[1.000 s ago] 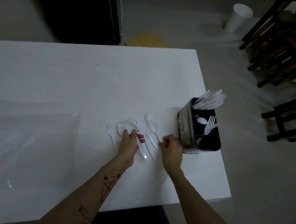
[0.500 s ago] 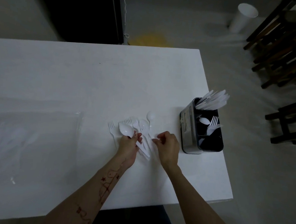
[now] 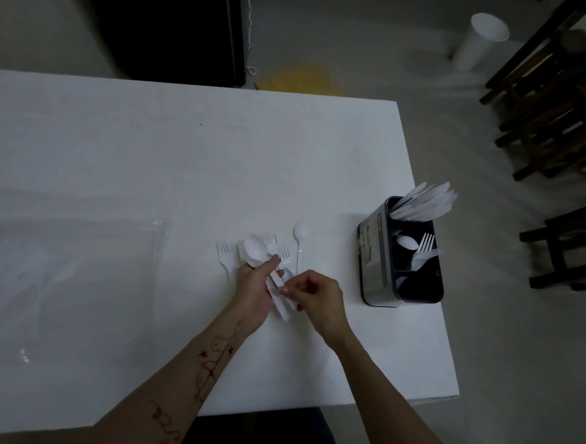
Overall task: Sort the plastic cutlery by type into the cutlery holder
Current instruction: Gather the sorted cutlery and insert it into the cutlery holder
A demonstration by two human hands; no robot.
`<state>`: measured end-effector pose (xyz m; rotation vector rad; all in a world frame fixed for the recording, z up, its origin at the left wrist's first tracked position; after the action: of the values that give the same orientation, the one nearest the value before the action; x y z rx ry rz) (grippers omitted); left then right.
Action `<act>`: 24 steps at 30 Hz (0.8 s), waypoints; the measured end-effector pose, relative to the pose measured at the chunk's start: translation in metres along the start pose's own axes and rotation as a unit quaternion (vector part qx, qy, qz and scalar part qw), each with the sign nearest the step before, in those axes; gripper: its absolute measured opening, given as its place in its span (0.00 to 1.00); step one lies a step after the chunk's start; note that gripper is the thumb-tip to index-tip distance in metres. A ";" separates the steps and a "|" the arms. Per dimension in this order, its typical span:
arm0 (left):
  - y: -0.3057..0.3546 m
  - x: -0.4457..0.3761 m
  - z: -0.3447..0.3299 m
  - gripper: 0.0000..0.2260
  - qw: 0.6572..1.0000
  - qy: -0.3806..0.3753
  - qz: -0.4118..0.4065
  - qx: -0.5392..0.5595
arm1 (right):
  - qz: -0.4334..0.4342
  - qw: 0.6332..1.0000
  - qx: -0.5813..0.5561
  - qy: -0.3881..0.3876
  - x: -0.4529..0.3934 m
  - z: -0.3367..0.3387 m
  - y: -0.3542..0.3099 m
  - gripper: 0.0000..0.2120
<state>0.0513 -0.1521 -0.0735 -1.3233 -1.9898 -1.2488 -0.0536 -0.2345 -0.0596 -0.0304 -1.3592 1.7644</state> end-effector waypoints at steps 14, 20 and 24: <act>0.017 0.015 0.052 0.07 0.994 0.099 -0.050 0.024 | -0.068 0.937 0.292 0.179 -0.055 0.016 -0.001 0.10; 0.018 0.014 0.053 0.07 0.996 0.074 -0.038 0.016 | -0.024 0.904 0.375 0.205 -0.044 0.015 -0.002 0.08; 0.019 0.015 0.044 0.10 0.997 0.066 -0.040 0.005 | -0.015 0.898 0.391 0.199 -0.042 0.016 0.000 0.05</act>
<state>0.0663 -0.1043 -0.0754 -1.1363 -1.9710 -1.3239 -0.0354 -0.2737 -0.0727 0.0683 -0.3023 2.0232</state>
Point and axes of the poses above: each hand's wrist, its own x-axis away from the middle knuckle, its own z-axis out of the back of the hand, y = z × x, the point moved 6 cm from there along -x, towards the middle knuckle, and after that the axes turned 15 degrees about x, right-handed, at the moved point
